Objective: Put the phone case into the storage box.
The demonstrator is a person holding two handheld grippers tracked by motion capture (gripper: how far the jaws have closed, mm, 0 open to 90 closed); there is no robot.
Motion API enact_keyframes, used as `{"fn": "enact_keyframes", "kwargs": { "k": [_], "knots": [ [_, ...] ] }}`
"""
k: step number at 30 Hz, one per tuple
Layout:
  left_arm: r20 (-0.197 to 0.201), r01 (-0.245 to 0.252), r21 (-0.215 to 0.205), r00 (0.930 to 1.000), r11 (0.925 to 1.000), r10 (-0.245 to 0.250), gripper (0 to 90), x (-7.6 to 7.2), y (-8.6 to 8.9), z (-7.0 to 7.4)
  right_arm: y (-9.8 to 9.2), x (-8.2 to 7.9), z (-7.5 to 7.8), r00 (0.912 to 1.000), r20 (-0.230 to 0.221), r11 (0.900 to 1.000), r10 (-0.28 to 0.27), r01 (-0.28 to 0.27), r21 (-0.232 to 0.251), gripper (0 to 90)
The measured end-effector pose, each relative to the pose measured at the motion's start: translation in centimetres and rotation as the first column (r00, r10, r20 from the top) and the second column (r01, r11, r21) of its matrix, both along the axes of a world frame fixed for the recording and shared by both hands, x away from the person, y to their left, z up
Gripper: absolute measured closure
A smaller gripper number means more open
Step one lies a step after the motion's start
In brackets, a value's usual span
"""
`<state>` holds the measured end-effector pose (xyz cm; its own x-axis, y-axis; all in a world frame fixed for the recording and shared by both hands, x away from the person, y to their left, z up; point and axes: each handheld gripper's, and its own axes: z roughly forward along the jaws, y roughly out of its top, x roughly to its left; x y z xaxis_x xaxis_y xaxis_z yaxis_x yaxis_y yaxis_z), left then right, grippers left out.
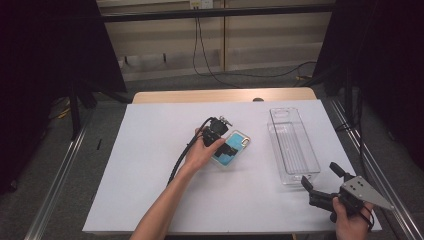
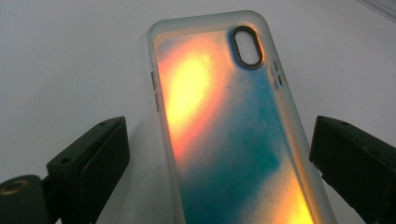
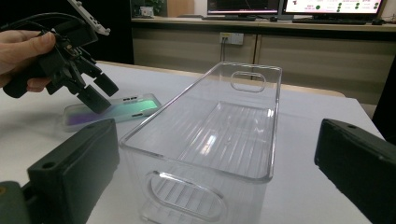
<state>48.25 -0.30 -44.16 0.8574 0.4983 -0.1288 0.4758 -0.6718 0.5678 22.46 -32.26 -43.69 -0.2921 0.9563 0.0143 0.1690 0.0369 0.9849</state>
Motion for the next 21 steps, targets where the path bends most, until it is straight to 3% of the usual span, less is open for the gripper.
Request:
{"fn": "enact_keyframes", "kwargs": {
  "k": [2, 9, 12, 21],
  "knots": [
    [-0.011, 0.0, -0.01, 0.9999, 1.0, 0.0, 5.1, 0.1, -0.1, -0.1, 0.0, 0.0, 0.0, 1.0, 0.001, 1.0, 0.001, -0.001, -0.001, 0.0],
    [0.013, 0.006, -0.002, 0.9999, 1.0, -0.006, 6.5, -0.2, -0.7, -0.3, 0.0, 0.0, 0.0, 1.0, 0.001, 1.0, 0.002, -0.002, 0.0, 0.0],
    [-0.003, 0.004, -0.005, 1.0, 1.0, -0.004, 6.1, -0.1, -0.8, -0.5, 0.0, 0.0, 0.0, 1.0, -0.001, 1.0, 0.002, -0.002, 0.001, 0.0],
    [0.049, 0.002, 0.027, 0.9988, 0.9996, -0.003, 4.6, -0.6, -1.5, -0.8, 0.0, 0.0, 0.0, 1.0, 0.0, 1.0, 0.001, -0.001, 0.0, 0.0]
  ]
}}
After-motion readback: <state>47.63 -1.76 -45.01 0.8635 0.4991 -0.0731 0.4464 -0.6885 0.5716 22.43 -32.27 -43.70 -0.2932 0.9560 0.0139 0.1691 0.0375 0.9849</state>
